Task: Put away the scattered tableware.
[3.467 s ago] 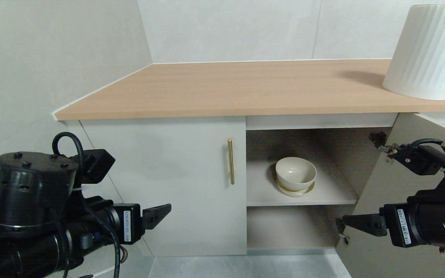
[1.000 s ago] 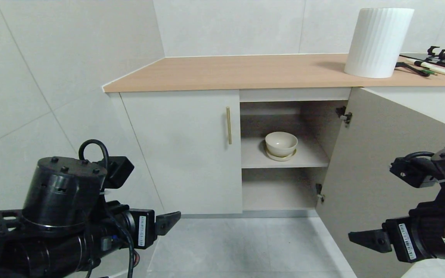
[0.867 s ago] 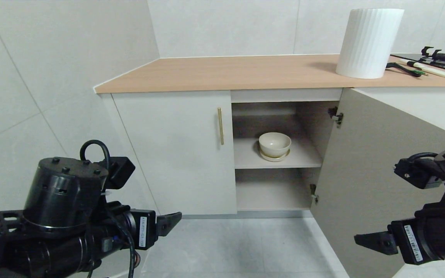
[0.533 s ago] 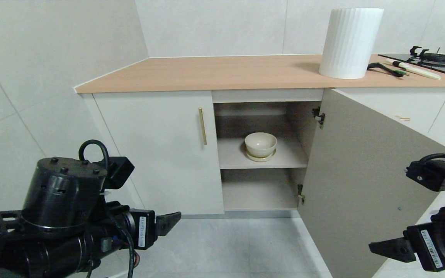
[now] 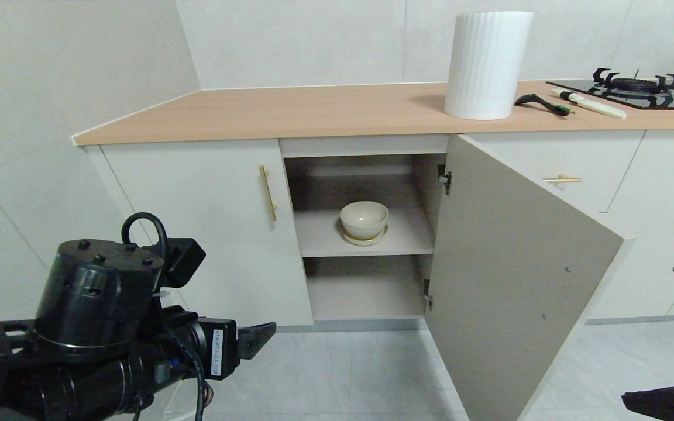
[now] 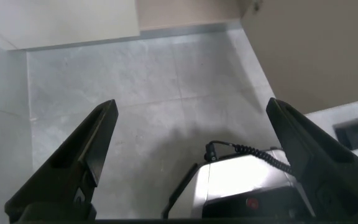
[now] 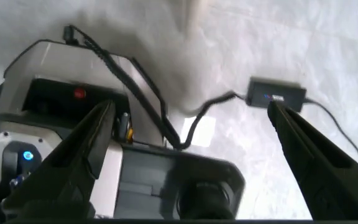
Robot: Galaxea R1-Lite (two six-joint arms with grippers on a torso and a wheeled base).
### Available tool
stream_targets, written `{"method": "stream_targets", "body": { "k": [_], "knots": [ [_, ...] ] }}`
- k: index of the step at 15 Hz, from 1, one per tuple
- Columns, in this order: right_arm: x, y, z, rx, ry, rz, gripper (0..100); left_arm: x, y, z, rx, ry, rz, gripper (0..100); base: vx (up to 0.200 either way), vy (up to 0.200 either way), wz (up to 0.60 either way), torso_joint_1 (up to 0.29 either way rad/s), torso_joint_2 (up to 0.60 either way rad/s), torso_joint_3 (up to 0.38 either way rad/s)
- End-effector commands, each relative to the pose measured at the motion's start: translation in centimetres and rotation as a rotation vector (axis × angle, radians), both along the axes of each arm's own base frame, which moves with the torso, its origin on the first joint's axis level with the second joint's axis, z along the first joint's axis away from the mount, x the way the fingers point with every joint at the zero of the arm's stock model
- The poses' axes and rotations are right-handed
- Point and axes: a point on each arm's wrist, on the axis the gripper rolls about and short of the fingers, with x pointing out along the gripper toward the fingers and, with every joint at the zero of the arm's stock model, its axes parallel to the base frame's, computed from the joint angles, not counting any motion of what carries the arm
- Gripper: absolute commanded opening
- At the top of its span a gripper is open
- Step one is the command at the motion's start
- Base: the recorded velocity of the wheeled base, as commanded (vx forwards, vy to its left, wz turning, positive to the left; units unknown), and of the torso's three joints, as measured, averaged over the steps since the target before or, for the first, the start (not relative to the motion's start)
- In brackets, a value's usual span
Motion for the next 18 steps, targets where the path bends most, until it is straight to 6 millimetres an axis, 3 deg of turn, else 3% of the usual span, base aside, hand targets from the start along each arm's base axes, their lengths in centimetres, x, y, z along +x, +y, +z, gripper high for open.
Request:
{"method": "stream_targets", "body": {
  "k": [1,7,10,13,18],
  "knots": [
    [0.7,-0.9,0.2,-0.037,-0.025,-0.103,100,0.0,0.0,0.0,0.0,0.001,0.001,100,0.0,0.0,0.0,0.0,0.0,0.0],
    [3.2,-3.9,0.3,-0.105,-0.04,-0.29,100,0.0,0.0,-0.1,0.001,0.003,0.0,100,0.0,0.0,0.0,0.0,0.0,0.0],
    [6.7,-5.5,-0.6,-0.097,-0.067,-0.418,100,0.0,0.0,0.0,0.0,0.002,0.0,100,0.0,0.0,0.0,0.0,0.0,0.0],
    [9.2,-6.4,-1.6,-0.087,-0.081,-0.477,100,0.0,0.0,0.0,0.0,0.002,0.0,100,0.0,0.0,0.0,0.0,0.0,0.0],
    [11.3,-6.4,-1.9,-0.006,-0.149,-0.529,100,0.0,0.0,0.0,-0.001,0.001,0.0,100,0.0,0.0,0.0,0.0,0.0,0.0]
  ]
}}
